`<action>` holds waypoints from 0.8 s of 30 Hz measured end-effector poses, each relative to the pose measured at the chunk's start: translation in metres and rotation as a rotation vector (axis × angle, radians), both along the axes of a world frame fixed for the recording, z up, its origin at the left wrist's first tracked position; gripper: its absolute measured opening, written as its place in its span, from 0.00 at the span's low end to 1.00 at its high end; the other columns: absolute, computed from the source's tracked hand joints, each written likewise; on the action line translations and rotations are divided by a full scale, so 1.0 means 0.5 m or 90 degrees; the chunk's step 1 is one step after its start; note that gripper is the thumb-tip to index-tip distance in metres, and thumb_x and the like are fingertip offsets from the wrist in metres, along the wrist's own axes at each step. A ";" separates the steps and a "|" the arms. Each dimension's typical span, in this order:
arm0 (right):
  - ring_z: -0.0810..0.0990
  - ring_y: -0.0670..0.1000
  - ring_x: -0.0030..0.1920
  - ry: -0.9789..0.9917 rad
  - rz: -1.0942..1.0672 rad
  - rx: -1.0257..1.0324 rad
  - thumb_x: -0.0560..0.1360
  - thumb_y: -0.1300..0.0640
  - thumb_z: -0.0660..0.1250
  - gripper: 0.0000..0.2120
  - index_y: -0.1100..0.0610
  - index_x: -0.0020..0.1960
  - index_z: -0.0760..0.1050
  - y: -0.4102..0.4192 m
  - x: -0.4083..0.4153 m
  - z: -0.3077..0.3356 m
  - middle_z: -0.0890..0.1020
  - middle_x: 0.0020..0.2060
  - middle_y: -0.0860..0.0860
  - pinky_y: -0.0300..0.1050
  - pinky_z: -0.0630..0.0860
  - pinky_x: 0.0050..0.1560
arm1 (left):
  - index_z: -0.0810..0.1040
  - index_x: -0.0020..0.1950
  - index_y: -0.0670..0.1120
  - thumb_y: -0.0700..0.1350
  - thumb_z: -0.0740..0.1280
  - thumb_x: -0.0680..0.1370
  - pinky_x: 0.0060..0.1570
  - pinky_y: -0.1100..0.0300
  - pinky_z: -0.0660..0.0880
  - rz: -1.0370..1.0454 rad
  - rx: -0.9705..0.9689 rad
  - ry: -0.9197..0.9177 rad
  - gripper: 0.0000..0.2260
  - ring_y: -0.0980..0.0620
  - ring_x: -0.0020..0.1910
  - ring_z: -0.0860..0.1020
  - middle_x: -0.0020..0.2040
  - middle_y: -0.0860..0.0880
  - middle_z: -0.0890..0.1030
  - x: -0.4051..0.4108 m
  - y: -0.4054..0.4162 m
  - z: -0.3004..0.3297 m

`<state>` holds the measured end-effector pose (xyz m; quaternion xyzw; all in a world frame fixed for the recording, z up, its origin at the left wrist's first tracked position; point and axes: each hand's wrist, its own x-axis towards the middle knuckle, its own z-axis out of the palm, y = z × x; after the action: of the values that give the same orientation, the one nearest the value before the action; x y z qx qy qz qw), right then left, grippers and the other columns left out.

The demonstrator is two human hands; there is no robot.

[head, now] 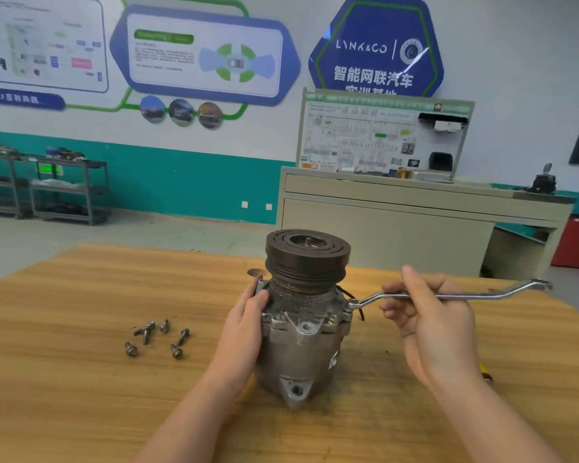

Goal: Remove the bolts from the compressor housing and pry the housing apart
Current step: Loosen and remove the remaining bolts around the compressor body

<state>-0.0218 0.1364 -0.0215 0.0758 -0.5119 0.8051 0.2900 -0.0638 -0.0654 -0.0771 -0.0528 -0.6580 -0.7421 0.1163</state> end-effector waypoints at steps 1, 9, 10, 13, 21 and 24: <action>0.80 0.52 0.26 0.021 -0.007 0.010 0.74 0.58 0.68 0.07 0.59 0.40 0.71 -0.003 0.005 0.000 0.83 0.32 0.58 0.38 0.76 0.27 | 0.66 0.75 0.55 0.52 0.55 0.84 0.45 0.76 0.65 0.000 0.004 -0.001 0.19 0.75 0.50 0.70 0.55 0.68 0.74 0.000 0.000 0.001; 0.83 0.57 0.28 0.094 -0.112 0.117 0.69 0.50 0.71 0.10 0.49 0.32 0.74 -0.021 0.010 -0.013 0.84 0.34 0.59 0.41 0.77 0.28 | 0.67 0.75 0.56 0.53 0.55 0.84 0.54 0.67 0.68 -0.007 0.003 -0.004 0.19 0.65 0.57 0.73 0.61 0.61 0.76 0.004 0.002 0.003; 0.83 0.57 0.29 0.093 -0.123 0.115 0.69 0.50 0.71 0.10 0.48 0.32 0.74 -0.023 0.009 -0.016 0.84 0.34 0.58 0.41 0.77 0.28 | 0.67 0.75 0.56 0.53 0.55 0.84 0.55 0.66 0.68 -0.008 0.001 -0.007 0.19 0.62 0.58 0.73 0.63 0.59 0.75 0.004 0.002 0.004; 0.83 0.56 0.29 0.103 -0.164 0.120 0.71 0.48 0.69 0.09 0.49 0.34 0.73 -0.031 0.014 -0.019 0.84 0.34 0.57 0.41 0.77 0.28 | 0.66 0.76 0.55 0.53 0.55 0.84 0.60 0.61 0.71 -0.007 -0.001 -0.011 0.20 0.58 0.62 0.73 0.67 0.55 0.74 0.004 0.001 0.005; 0.77 0.49 0.22 0.193 -0.264 0.177 0.79 0.48 0.59 0.07 0.36 0.46 0.67 -0.084 0.021 -0.037 0.81 0.31 0.53 0.39 0.73 0.25 | 0.69 0.74 0.54 0.51 0.56 0.84 0.72 0.51 0.65 -0.003 -0.005 -0.003 0.18 0.54 0.68 0.72 0.69 0.53 0.75 0.000 -0.001 0.002; 0.68 0.50 0.17 0.037 -0.190 -0.068 0.80 0.59 0.55 0.08 0.50 0.47 0.69 -0.062 -0.025 -0.021 0.78 0.23 0.54 0.36 0.64 0.19 | 0.71 0.74 0.54 0.50 0.56 0.84 0.73 0.47 0.65 -0.001 0.010 -0.007 0.18 0.53 0.68 0.73 0.68 0.53 0.77 -0.003 -0.002 -0.002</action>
<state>-0.0344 0.1056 -0.0321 0.0067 -0.4655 0.7764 0.4248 -0.0652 -0.0666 -0.0782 -0.0481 -0.6526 -0.7478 0.1123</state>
